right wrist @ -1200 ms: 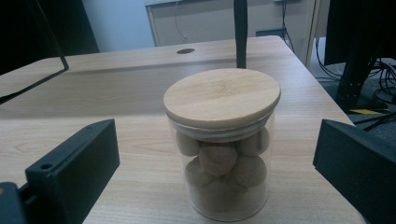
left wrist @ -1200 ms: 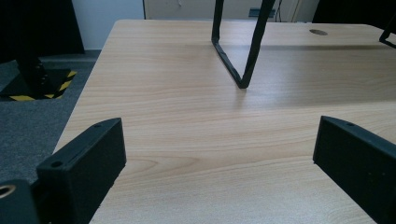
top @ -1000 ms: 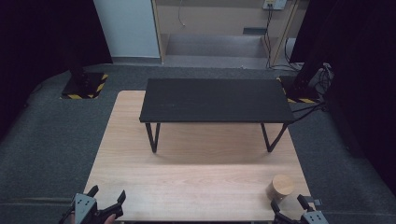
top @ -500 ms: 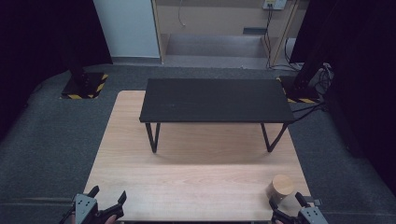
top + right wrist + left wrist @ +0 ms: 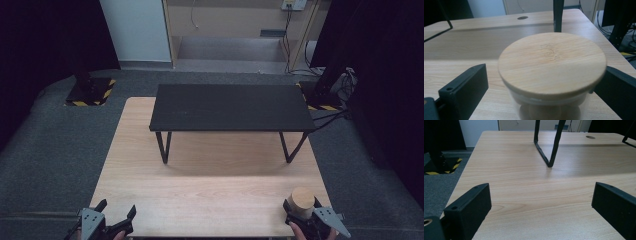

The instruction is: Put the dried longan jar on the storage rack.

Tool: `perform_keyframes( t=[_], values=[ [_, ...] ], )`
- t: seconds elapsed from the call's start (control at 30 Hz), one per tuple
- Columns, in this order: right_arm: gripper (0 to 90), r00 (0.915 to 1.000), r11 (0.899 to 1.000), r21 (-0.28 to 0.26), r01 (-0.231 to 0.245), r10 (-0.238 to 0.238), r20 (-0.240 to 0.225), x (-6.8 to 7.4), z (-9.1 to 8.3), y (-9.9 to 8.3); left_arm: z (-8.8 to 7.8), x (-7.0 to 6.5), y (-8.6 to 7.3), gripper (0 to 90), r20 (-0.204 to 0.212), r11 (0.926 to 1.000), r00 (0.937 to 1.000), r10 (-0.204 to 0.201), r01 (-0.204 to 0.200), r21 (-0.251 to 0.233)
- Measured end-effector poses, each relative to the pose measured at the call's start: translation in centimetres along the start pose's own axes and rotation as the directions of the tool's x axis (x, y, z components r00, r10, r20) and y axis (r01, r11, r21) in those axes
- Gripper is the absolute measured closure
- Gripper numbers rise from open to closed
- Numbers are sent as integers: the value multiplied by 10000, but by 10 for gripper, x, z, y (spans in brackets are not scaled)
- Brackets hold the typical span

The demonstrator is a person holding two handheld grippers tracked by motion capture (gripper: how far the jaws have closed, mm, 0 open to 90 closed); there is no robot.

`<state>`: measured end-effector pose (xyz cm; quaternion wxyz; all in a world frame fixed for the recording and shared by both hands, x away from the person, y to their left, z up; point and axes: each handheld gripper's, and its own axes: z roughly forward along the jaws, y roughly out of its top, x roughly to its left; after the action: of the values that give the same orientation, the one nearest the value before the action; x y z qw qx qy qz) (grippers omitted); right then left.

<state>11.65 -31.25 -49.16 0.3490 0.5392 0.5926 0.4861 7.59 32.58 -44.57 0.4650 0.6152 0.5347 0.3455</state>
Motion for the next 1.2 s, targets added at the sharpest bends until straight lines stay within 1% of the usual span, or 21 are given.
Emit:
perform_keyframes(
  t=[0.07, 0.47, 0.6, 0.77, 0.97, 1.1, 1.2],
  values=[
    [14, 10000, 10000, 82, -53, 53, 45, 0, 2, 2, 0, 0, 0, 13, -17, 10000, 10000, 3, -3, -10],
    [38, 9996, 9991, 427, -23, 12, 266, 1, 6, 6, -1, -1, 0, 13, 21, 10000, 10000, -5, 5, -11],
    [75, 9992, 9986, 535, -38, 16, 403, 3, 8, 7, -1, 0, -1, 14, 21, 10000, 10000, -27, 27, -20],
    [128, 9990, 9977, 682, 38, -68, 432, 4, 10, 9, -2, 2, -1, 14, -16, 10000, 10000, -51, 51, -24],
    [234, 9989, 9969, 771, 160, -193, 423, 5, 11, 10, -3, 2, -1, 15, -14, 10000, 10000, -64, 64, -17],
    [242, 9982, 9965, 796, 237, -279, 531, 7, 11, 11, -3, 3, -2, 15, -13, 10000, 10000, -91, 91, -30],
    [246, 9983, 9970, 764, 125, -168, 553, 7, 10, 12, -3, 3, -1, 14, -10, 9999, 9999, -105, 105, -36]
  ],
)
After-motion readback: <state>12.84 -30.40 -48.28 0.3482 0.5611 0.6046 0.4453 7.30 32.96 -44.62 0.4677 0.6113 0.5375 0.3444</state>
